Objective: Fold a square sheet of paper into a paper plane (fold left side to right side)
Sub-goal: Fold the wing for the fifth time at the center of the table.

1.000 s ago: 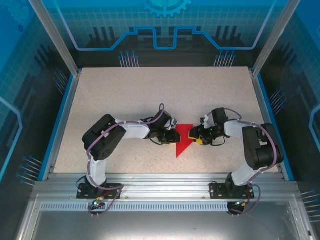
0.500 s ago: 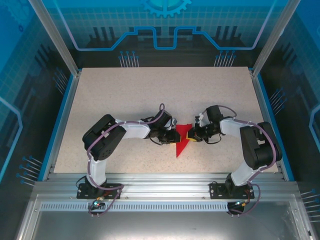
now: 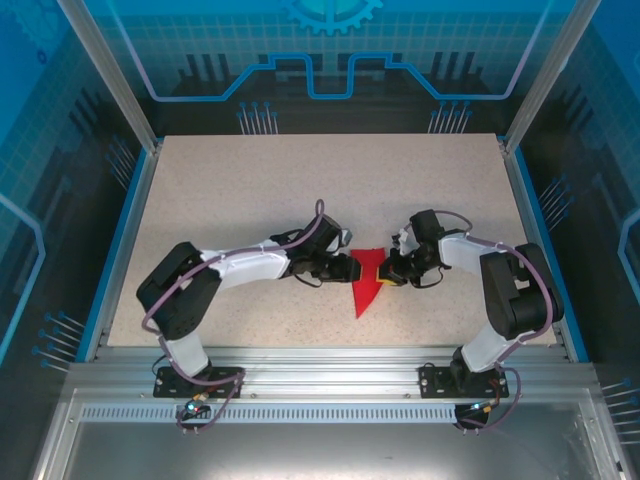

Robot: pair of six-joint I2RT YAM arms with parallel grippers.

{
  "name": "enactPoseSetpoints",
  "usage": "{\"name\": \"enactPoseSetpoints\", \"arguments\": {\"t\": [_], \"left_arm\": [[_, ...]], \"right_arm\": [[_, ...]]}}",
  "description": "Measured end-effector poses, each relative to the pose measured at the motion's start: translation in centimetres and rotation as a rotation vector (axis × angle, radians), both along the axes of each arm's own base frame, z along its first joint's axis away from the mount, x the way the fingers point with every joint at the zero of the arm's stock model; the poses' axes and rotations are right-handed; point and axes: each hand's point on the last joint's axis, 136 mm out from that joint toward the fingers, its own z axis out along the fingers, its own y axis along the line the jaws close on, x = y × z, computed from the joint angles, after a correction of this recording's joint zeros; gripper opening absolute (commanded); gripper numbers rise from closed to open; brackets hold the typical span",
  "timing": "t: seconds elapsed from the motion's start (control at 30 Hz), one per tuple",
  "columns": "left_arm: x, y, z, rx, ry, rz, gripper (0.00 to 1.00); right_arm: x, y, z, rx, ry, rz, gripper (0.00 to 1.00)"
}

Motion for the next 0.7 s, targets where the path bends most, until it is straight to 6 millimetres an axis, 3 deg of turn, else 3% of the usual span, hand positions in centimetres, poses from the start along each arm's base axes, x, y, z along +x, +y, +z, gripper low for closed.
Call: {"name": "enactPoseSetpoints", "arguments": {"t": [0.1, 0.27, 0.47, 0.7], "left_arm": [[-2.2, -1.2, 0.9, 0.026, -0.046, -0.067, 0.46], [-6.1, -3.2, -0.4, 0.105, -0.053, -0.187, 0.47], [-5.6, -4.8, -1.9, 0.185, -0.065, -0.219, 0.49], [-4.5, -4.5, -2.9, 0.261, -0.094, -0.206, 0.52]], "right_arm": [[0.0, 0.0, 0.1, -0.002, 0.004, -0.004, 0.02], [-0.1, 0.0, 0.2, -0.002, 0.012, -0.013, 0.02], [-0.1, 0.4, 0.4, 0.003, 0.019, -0.013, 0.02], [-0.2, 0.4, 0.4, 0.005, 0.040, -0.036, 0.02]]}}
